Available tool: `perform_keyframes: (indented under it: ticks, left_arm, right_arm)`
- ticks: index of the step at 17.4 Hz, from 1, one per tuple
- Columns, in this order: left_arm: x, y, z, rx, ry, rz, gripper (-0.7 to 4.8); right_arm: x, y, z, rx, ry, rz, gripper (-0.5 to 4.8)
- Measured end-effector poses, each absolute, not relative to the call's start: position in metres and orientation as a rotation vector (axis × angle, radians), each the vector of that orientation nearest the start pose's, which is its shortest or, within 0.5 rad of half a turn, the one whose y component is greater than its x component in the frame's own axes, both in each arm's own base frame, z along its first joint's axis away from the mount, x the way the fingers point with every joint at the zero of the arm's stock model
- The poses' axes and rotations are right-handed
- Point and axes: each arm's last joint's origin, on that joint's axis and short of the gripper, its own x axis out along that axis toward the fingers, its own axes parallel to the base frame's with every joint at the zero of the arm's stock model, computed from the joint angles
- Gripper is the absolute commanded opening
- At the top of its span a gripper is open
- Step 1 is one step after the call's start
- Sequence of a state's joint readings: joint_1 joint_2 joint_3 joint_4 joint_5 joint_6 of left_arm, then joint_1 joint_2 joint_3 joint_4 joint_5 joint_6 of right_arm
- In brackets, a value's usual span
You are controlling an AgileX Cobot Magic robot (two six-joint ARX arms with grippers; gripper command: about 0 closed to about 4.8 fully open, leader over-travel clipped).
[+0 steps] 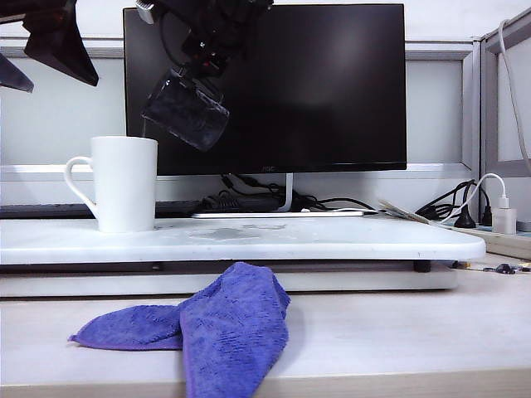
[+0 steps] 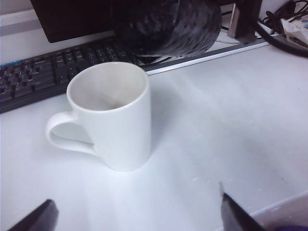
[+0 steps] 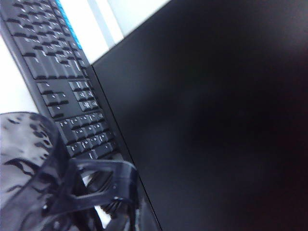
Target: Carefully pick up the black cup and pour some water from the black cup into the white cup.
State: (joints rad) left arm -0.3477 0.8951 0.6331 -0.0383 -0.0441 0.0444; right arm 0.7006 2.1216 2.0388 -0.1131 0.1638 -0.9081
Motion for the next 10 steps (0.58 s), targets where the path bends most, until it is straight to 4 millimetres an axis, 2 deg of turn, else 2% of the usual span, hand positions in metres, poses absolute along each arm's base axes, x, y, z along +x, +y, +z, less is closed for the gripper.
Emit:
perform_keyframes:
  ticks: [10]
  left_arm:
    - [0.1879,-0.0667,0.2754,0.102,0.289,-0.308,4.79]
  right_arm:
    - [0.3863,0.3208,0.3511,-1.019,-0.111,0.576,-0.06]
